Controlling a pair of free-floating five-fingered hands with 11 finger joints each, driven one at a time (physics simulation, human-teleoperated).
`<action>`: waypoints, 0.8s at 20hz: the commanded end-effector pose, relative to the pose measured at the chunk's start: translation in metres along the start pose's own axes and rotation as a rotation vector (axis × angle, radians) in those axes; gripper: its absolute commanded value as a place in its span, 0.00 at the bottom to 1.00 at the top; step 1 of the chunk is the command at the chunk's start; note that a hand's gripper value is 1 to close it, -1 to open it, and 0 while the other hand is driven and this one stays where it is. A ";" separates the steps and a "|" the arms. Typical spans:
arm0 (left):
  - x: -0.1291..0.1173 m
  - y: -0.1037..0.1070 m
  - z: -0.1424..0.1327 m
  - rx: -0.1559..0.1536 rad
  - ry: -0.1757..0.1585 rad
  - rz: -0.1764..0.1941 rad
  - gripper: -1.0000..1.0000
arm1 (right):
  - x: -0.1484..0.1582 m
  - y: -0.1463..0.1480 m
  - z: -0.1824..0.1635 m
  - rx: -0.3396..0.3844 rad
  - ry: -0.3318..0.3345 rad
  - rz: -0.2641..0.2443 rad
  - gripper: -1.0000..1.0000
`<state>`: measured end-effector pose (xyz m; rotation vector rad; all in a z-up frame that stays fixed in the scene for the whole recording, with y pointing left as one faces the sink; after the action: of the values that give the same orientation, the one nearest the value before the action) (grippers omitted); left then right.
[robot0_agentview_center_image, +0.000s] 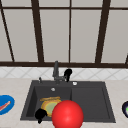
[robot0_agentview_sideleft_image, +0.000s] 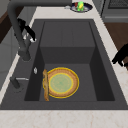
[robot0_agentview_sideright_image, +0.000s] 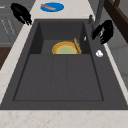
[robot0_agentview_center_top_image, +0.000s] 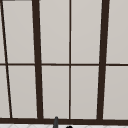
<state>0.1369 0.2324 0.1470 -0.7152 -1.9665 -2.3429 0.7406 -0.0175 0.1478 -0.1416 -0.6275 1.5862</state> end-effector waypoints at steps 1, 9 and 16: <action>0.000 0.000 0.000 0.000 0.000 0.000 0.50 | -0.002 -0.009 -0.016 0.049 0.036 0.027 1.00; 0.000 0.000 0.000 0.000 0.000 0.000 0.50 | 0.015 -0.011 -0.001 -0.071 0.124 0.005 1.00; 0.000 0.000 0.000 0.000 0.000 0.000 0.50 | 0.046 0.004 0.017 -0.167 0.279 0.086 1.00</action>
<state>0.1369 0.2324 0.1470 -0.7152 -1.9665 -2.3429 0.7153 0.0013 0.1586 -0.5250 -0.5538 1.5378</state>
